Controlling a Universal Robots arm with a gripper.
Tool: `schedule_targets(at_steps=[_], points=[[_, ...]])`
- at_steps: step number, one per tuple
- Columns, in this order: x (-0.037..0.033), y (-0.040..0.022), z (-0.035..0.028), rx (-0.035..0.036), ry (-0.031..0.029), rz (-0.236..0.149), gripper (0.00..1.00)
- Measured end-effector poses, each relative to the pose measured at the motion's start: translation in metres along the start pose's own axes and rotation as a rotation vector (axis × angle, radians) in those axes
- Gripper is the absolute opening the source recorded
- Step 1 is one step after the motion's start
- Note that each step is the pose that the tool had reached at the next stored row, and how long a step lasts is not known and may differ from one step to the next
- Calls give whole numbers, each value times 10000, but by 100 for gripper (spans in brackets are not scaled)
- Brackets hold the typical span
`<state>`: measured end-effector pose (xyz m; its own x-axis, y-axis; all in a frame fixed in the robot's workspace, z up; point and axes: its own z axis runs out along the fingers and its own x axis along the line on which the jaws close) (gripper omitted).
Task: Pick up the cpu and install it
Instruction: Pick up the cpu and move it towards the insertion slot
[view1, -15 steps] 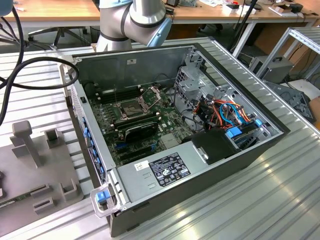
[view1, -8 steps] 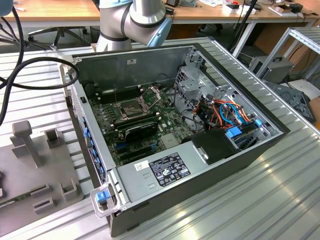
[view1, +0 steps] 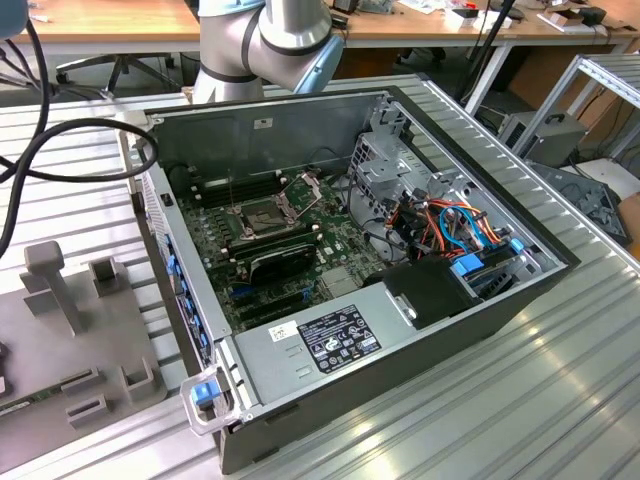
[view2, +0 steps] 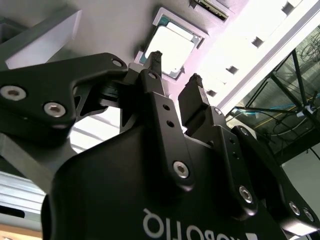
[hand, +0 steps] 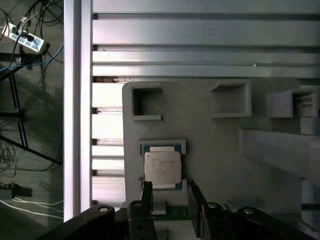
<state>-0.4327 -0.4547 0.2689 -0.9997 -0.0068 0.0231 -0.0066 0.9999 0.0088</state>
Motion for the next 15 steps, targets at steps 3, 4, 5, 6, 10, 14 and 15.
schedule_targets(at_steps=[3, 4, 5, 6, 10, 14, 15], points=[[-1, 0, 41, 0, 0, 0, 42], [-1, 0, 53, 0, 0, 0, 42], [-1, -1, 62, 0, 0, 0, 42], [-1, -1, 73, 0, 0, 0, 42], [-3, -1, 135, 0, 0, 0, 42], [-5, -2, 234, -1, -1, 0, 42], [-6, -2, 265, 0, 0, 0, 42]])
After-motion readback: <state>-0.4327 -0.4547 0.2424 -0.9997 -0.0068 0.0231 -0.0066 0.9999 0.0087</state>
